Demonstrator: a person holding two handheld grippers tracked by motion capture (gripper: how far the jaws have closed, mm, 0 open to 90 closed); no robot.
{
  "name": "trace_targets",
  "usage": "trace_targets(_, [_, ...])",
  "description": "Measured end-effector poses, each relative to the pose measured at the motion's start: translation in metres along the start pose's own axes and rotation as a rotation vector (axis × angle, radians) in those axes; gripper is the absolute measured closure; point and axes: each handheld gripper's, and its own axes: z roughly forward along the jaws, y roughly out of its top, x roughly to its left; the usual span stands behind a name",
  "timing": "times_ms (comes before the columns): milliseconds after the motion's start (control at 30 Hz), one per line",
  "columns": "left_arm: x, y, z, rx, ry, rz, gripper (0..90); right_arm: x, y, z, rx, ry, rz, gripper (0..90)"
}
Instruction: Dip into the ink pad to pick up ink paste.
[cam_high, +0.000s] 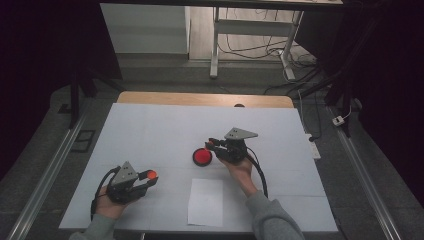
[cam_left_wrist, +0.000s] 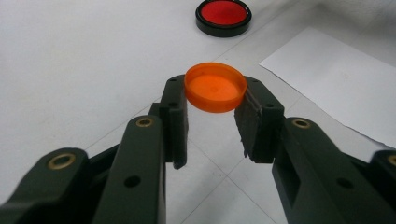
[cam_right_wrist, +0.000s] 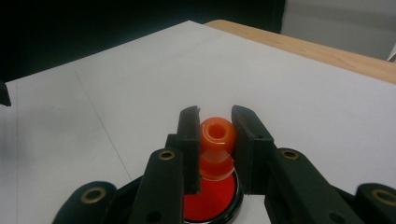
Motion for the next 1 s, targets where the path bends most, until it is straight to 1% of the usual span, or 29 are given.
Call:
trace_targets(67, [0.0,0.0,0.0,-0.001,0.001,-0.001,65.1,0.001,-0.001,0.002,0.012,0.006,-0.011,72.6])
trace_targets(367, [0.0,0.0,0.001,0.004,-0.003,0.0,65.1,0.008,-0.001,0.009,0.032,0.018,-0.038,72.6])
trace_targets(533, [0.0,0.0,0.001,0.005,-0.004,-0.001,65.1,0.01,-0.002,0.014,0.051,0.011,-0.049,72.6])
trace_targets(667, [0.0,0.0,0.002,0.007,-0.005,0.0,65.1,0.011,-0.005,0.019,0.085,0.005,-0.061,72.6])
trace_targets(800, [0.0,0.0,0.002,0.008,-0.006,0.0,65.1,0.011,-0.008,0.022,0.106,0.001,-0.065,72.6])
trace_targets(1000, [0.0,0.0,0.002,0.008,-0.007,-0.001,65.1,0.012,-0.01,0.025,0.126,-0.004,-0.074,72.6])
